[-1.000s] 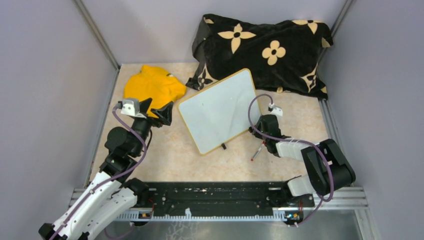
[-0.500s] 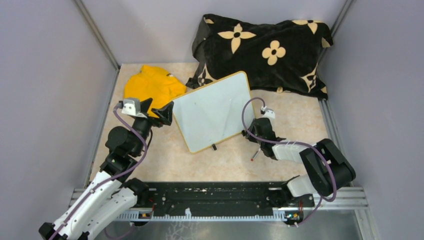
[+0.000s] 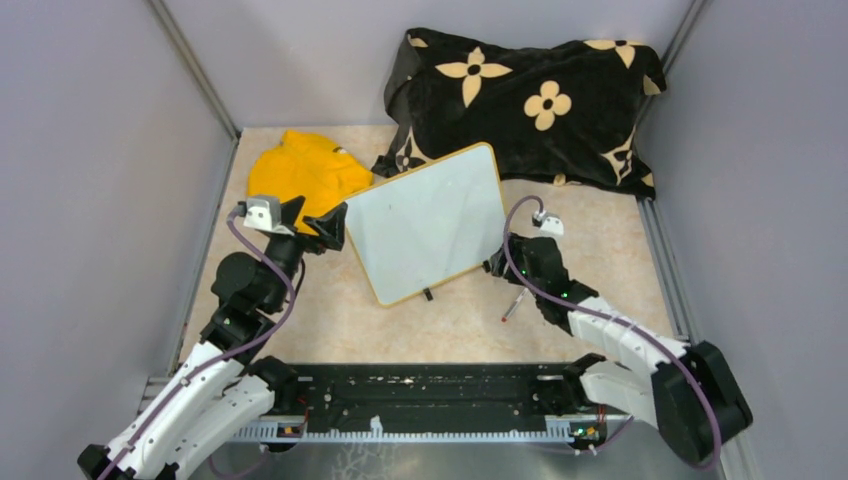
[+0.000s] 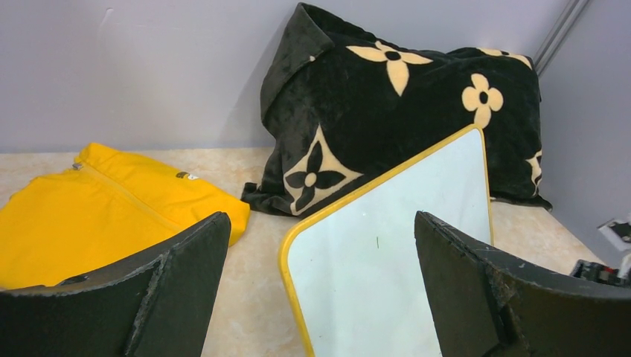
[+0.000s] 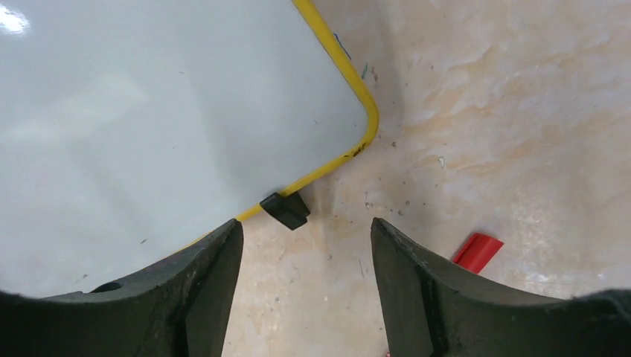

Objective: Write a sentence on the whiteboard
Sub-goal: Move the whiteboard to the center of the board.

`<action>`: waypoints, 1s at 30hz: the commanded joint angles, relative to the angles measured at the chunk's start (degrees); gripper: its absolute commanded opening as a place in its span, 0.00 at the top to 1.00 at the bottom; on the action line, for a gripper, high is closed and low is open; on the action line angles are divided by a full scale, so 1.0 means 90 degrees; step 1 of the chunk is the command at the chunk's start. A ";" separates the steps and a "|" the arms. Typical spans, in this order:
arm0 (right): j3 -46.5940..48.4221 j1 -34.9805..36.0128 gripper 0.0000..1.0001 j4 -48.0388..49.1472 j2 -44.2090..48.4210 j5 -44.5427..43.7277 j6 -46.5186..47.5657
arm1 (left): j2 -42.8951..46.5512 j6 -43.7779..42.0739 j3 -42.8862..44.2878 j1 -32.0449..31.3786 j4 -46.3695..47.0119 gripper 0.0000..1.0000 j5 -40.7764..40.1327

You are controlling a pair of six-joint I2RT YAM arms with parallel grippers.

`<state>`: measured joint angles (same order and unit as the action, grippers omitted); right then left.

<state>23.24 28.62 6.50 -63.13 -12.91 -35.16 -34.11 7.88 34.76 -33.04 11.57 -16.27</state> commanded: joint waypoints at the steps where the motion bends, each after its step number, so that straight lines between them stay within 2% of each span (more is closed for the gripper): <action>1: 0.0247 0.0124 0.32 -0.0860 0.0832 0.0145 0.0737 | -0.0046 -0.0007 -0.0003 -0.0035 0.0111 0.01 0.0048; 3: 0.0323 0.0144 0.21 -0.0982 0.0965 0.0543 0.1044 | -0.0058 0.0001 0.0003 -0.0036 0.0097 0.01 0.0043; 4: 0.0383 0.0202 0.19 -0.1019 0.0991 0.0716 0.1193 | -0.0067 0.0003 0.0004 -0.0035 0.0094 0.01 0.0049; 8: 0.0459 0.0648 0.16 -0.0898 0.1126 0.0693 0.1521 | -0.0122 0.0030 0.0006 -0.0032 0.0070 0.01 0.0062; 10: 0.0469 0.0758 0.16 -0.0811 0.0943 0.0342 0.1458 | -0.0125 0.0056 0.0012 -0.0031 0.0062 0.01 0.0076; 12: 0.0327 0.0810 0.19 -0.0440 0.0807 0.0067 0.1314 | -0.0126 0.0076 0.0013 -0.0037 0.0061 0.01 0.0115; 15: -0.0123 0.0826 0.24 0.0330 0.0818 0.0450 0.1469 | -0.0121 0.0109 0.0005 -0.0035 0.0064 0.01 0.0165; 18: 0.0162 0.0831 0.23 -0.0120 0.0544 0.0719 0.1933 | -0.0092 0.0121 0.0005 -0.0044 0.0070 0.01 0.0170; 23: 0.0501 0.0824 0.25 -0.0289 -0.0072 0.0366 0.2187 | -0.0034 0.0121 0.0005 -0.0055 0.0070 0.01 0.0160; 30: 0.0585 0.0831 0.47 0.0327 -0.0987 0.0059 0.2326 | 0.0056 0.0084 -0.0015 -0.0109 0.0077 0.01 0.0076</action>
<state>25.36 35.53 3.97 -68.47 -10.07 -16.08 -34.39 8.36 34.76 -33.45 11.53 -15.49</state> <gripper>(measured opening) 0.582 0.987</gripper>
